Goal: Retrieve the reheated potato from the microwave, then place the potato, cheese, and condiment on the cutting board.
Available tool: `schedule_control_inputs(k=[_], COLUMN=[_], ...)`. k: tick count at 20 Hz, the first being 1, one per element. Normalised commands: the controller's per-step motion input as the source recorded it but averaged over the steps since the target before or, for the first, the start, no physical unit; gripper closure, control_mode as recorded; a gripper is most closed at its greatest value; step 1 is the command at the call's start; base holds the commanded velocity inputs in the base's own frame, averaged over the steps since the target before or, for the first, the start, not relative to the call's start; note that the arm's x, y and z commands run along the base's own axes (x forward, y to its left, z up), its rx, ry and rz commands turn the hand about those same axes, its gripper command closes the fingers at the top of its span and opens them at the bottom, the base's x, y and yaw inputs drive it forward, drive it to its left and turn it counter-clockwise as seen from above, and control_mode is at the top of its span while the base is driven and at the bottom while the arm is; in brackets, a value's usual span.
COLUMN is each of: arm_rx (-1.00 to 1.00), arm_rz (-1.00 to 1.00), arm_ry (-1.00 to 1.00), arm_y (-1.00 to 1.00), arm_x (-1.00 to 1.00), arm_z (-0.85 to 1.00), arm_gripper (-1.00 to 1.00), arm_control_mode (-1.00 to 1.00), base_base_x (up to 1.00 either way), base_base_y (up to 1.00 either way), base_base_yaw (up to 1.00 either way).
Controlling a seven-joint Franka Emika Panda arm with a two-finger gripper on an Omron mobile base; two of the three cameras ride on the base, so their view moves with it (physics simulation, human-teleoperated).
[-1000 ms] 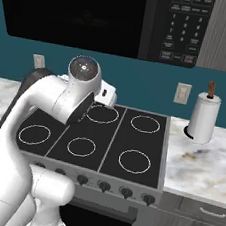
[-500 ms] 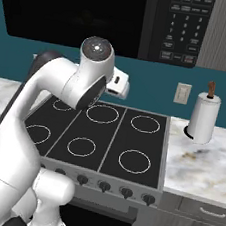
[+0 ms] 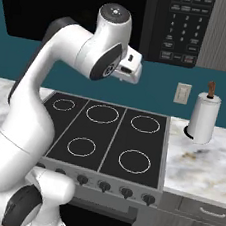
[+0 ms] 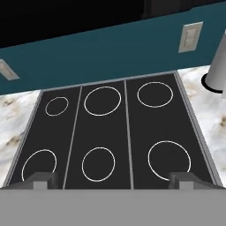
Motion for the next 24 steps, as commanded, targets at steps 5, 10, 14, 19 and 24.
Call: schedule_control_inputs(k=[5,10,14,19,24], arm_rx=[-0.01,0.00,-0.03,-0.13,-0.14], arm_rz=[0.04,0.09,0.10,0.11,0.02], arm_ry=[0.02,-0.06,-0.13,-0.24,-0.23], arm_y=[-0.16,-0.09,-0.07,-0.04,0.00], arm_x=[0.21,0.35,0.26,0.08,0.24], arm_z=[0.11,0.02,0.05,0.01,-0.05], arm_gripper=[-1.00,-1.00,-1.00,-1.00,-1.00], arm_control_mode=[-1.00,-1.00,-1.00,-1.00,-1.00], base_base_x=[0.00,0.00,0.00,0.00,0.00], base_base_y=[0.00,0.00,0.00,0.00,0.00], base_base_yaw=[0.00,0.00,0.00,0.00,0.00])
